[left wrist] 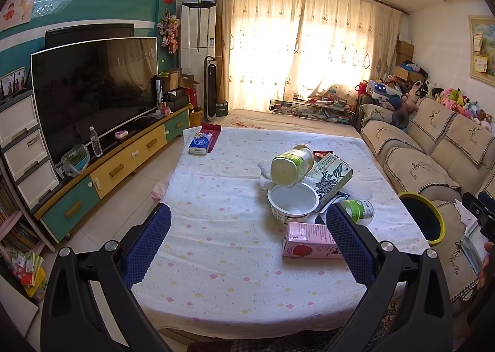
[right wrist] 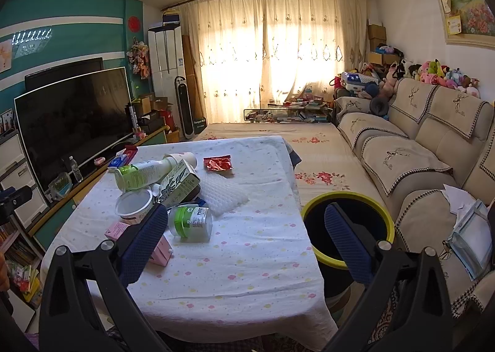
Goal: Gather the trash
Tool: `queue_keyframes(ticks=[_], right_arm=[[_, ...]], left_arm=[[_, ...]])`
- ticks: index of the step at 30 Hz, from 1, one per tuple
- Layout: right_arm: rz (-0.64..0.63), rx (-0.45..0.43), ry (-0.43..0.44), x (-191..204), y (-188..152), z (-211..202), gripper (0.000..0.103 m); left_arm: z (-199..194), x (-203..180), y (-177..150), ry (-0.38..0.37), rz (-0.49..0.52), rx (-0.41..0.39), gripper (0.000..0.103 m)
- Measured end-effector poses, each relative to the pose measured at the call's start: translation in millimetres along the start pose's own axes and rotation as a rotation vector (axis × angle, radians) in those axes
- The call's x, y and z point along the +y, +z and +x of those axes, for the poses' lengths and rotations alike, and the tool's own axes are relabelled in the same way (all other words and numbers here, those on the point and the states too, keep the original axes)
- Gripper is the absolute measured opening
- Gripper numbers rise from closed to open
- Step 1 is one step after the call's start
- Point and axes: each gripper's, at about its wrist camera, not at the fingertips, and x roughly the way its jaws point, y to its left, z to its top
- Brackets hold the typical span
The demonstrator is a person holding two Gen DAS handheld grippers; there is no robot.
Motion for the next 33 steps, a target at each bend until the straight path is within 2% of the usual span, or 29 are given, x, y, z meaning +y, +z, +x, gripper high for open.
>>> queue_keyframes(ticks=[33], right_arm=[[0.006,0.024,0.0,-2,-11,11,0.097]], left_arm=[[11,-3,-8,-0.006,0.0,0.029,0.099]])
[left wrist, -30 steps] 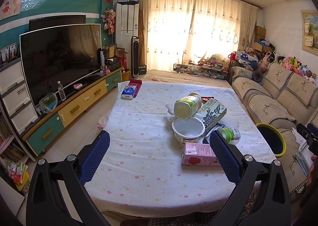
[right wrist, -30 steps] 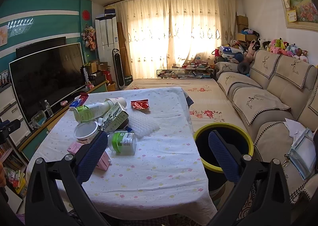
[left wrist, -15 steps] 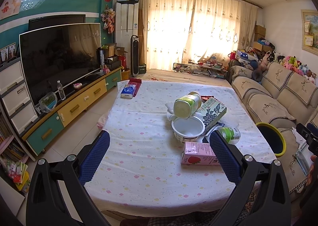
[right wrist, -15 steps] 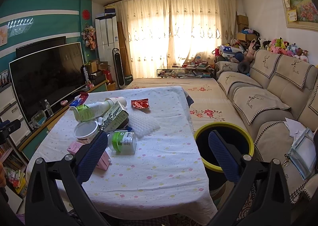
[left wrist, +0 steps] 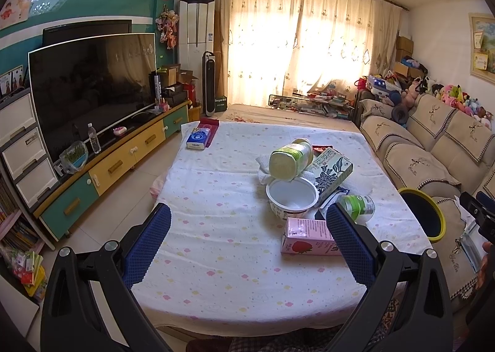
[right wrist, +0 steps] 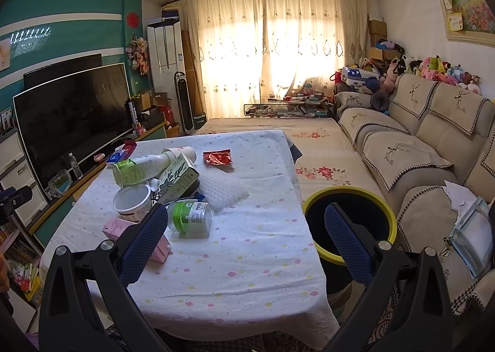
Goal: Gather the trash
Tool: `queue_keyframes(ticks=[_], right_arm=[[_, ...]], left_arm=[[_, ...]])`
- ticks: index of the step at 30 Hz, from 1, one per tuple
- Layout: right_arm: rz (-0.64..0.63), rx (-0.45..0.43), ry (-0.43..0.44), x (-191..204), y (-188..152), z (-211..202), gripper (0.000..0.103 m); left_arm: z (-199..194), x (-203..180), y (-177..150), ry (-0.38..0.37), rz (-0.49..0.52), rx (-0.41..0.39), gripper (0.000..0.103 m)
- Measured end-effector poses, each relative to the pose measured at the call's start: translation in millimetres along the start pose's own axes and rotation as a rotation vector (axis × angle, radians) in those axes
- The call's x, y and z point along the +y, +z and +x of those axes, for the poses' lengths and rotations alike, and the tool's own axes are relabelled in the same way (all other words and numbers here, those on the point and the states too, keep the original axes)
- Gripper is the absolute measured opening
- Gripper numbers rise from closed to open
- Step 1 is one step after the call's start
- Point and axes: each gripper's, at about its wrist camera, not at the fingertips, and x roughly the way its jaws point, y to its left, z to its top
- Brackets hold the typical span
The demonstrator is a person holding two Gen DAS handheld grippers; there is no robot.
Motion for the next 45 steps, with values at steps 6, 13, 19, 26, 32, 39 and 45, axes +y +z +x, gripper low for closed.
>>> queue_keyframes(ticks=[6,13,19,26,32,39,45], right_arm=[[-0.006,0.006,0.004,0,0,4,0.097],[-0.044,0.095,0.071,10,4,48,0.097],[-0.039,0.202,0.121,27,2,101,0.097],[-0.07,0.285,0.149,65,-3,150,0.097],[-0.068,0.337,0.136,77,-5,175,0.097],[-0.083,0.375,0.107,86,-11,196,0.096],[-0.06,0.403,0.13,84,-14,208,0.069]], left_arm=[[5,-1,1,0.001,0.0,0.013,0.099],[14,-1,4,0.001,0.006,0.026,0.099],[34,1,2,-0.003,0.001,0.063,0.099],[60,2,0,-0.007,0.005,0.1,0.099],[74,4,-2,-0.005,0.009,0.116,0.099],[88,8,-6,-0.016,0.001,0.141,0.099],[92,8,-10,-0.02,-0.002,0.15,0.099]])
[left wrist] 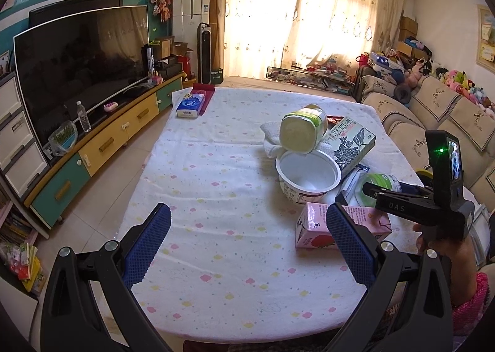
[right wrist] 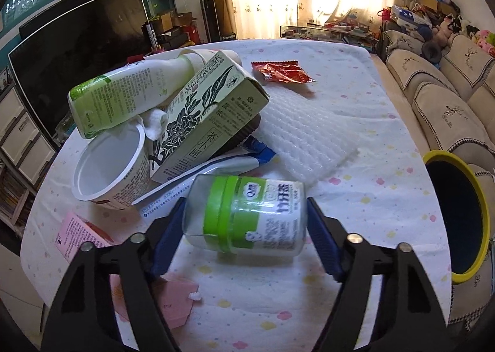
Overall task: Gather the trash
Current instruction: 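Reach the right tool to the green-capped jar and grasp it, then carry the jar over the yellow-rimmed bin and open the right tool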
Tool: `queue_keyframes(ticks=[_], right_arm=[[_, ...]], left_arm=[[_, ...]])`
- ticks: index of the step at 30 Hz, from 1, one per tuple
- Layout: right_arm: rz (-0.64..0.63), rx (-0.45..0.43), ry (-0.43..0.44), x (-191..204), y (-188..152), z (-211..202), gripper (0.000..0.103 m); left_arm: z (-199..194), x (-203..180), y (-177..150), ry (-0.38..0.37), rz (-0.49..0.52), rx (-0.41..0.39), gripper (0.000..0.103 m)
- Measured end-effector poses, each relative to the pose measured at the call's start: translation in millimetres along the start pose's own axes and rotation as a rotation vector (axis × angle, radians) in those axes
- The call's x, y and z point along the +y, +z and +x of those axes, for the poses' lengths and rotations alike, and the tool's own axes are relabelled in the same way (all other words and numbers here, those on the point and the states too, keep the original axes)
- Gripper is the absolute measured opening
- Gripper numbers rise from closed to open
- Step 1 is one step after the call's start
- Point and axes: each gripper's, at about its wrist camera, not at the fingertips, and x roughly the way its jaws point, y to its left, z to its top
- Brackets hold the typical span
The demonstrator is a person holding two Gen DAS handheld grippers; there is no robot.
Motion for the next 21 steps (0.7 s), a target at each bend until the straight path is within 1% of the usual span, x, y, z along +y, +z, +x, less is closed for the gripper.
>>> queue_keyframes(ticks=[5,8,11,14,16,19,21], right_arm=[[0.014,-0.014,0.036,-4,0,-8,0.069],[0.027,-0.042,0.046,-11,0,-20,0.069],[0.048,-0.086,0.035,-24,1,-38,0.069],[0.095,-0.138,-0.026,-54,3,-55,0.069],[0.154,-0.161,-0.096,-87,5,-61,0.069],[0.249,-0.159,-0.21,-142,2,-59,0.069],[0.312,-0.131,-0.287,-180,-3,-51,0.069]], left_arm=[[1,-1,0,-0.002,0.001,0.001,0.099],[3,-3,-1,-0.005,0.008,0.007,0.099],[5,-8,-2,-0.011,0.02,0.013,0.099],[8,-13,-3,-0.018,0.032,0.019,0.099],[10,-18,-5,-0.024,0.04,0.026,0.099],[16,-24,-6,-0.046,0.05,0.038,0.099],[20,-30,-7,-0.063,0.058,0.048,0.099]])
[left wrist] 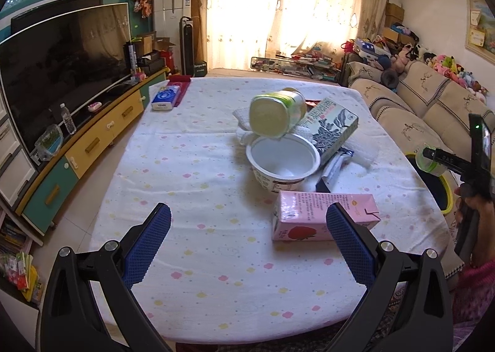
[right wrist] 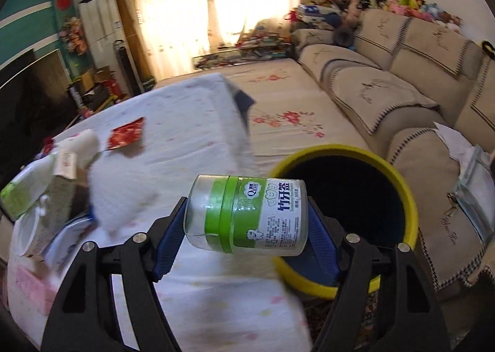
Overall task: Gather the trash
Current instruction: 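Carry the jar over the yellow-rimmed bin and open the right tool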
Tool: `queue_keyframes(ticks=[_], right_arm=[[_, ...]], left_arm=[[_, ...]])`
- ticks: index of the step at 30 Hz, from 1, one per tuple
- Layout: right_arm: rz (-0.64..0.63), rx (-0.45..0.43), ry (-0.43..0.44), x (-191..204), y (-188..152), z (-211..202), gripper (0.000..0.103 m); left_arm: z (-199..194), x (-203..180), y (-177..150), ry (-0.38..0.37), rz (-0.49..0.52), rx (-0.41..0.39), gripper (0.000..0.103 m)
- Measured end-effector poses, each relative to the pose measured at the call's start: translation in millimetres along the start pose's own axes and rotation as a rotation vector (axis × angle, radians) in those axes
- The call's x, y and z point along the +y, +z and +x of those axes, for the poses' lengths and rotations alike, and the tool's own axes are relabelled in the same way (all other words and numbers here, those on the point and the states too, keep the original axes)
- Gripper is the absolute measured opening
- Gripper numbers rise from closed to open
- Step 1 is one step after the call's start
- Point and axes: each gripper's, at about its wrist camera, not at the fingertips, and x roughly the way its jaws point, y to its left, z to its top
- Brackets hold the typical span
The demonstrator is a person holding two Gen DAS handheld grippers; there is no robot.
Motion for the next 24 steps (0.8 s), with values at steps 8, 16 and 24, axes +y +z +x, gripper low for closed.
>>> queue_keyframes(ticks=[8,16,24], right_arm=[[0.099,0.187,-0.146,-81,-8,79,0.069],[0.124,0.276,-0.161,-99,-23,110,0.07],[0.119,0.238,-0.154,-95,-22,98,0.075]], left_arm=[[24,-26,-1,-0.04,0.039,0.049,0.099],[49,-46,-3,-0.082,0.059,0.097,0.099],[66,-58,-5,-0.135,0.064,0.128,0.099]])
